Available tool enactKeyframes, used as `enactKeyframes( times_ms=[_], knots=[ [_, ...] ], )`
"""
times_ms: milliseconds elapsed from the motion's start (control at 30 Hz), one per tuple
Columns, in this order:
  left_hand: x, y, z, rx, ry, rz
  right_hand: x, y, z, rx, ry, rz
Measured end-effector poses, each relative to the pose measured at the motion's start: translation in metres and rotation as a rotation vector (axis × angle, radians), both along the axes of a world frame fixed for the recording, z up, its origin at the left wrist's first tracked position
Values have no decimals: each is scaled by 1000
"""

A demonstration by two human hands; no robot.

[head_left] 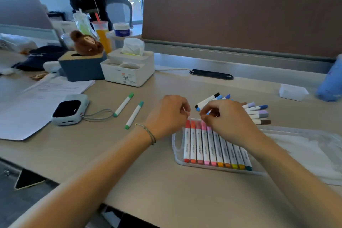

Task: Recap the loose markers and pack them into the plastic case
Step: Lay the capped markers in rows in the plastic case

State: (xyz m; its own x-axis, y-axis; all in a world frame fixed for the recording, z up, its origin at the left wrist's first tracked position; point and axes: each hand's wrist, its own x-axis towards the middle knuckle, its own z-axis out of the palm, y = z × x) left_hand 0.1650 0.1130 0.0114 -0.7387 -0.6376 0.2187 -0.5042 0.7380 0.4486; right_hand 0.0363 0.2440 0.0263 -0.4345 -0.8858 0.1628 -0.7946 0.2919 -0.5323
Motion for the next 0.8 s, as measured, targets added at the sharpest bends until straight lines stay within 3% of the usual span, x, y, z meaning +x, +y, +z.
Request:
enactKeyframes(
  times_ms=[300, 533, 800],
  knots=[
    [75, -100, 13, -113, -200, 433, 55, -104, -3, 117, -142, 115],
    [86, -141, 5, -35, -344, 442, 77, -148, -13, 216, -127, 115],
    [93, -149, -3, 42, -176, 411, 88, -180, -31, 238, -81, 25]
  ],
)
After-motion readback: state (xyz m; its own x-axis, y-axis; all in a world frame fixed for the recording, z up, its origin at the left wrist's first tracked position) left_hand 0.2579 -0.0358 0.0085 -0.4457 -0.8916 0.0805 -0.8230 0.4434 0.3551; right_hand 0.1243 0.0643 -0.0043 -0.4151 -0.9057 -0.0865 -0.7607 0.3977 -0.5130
